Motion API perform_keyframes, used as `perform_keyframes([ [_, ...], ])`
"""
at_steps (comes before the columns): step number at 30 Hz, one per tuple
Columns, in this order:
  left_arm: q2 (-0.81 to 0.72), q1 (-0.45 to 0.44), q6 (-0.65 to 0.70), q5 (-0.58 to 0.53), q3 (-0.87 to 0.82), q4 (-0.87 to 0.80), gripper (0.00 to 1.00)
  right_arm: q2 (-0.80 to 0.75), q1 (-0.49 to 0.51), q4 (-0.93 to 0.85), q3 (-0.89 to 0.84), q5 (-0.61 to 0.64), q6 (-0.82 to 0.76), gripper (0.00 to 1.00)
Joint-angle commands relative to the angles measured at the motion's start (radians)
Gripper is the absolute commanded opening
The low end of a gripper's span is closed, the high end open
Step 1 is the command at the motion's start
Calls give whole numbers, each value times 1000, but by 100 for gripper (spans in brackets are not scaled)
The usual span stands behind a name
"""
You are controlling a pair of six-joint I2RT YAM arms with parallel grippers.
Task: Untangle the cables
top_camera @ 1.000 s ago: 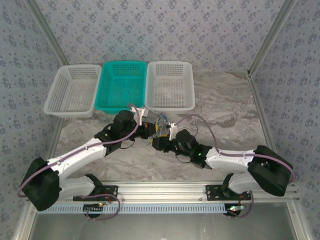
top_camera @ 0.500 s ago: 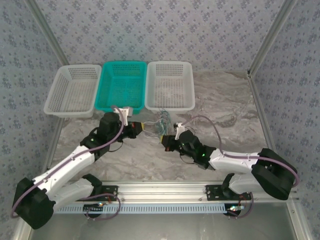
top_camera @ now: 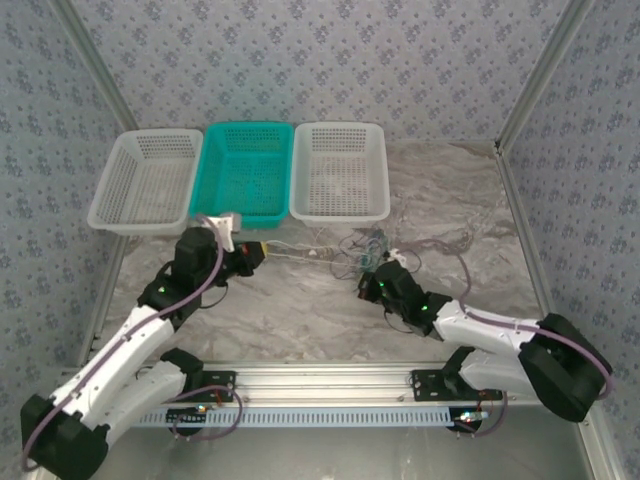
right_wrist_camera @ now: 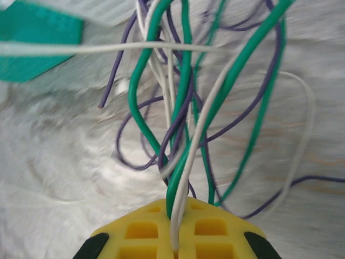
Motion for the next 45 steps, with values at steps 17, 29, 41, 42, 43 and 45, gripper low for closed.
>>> perform_keyframes([
  [17,-136,205,-59,97,230,-36,0,-618,-331,-414,-227,-1,80,5],
  [29,220,22,-4,200,612,194,0,-625,-324,-357,-213,-40,33,0],
  [41,787,-61,160,51,973,252,0,-625,-301,-347,-181,-94,-21,0],
  [42,836,-61,161,52,1000,259,0,-625,-296,-349,-174,-95,-29,0],
  [43,873,-62,167,53,1019,266,0,-625,-291,-350,-171,-99,-36,0],
  [45,956,-61,178,55,1054,286,0,-625,-281,-348,-163,-105,-50,0],
])
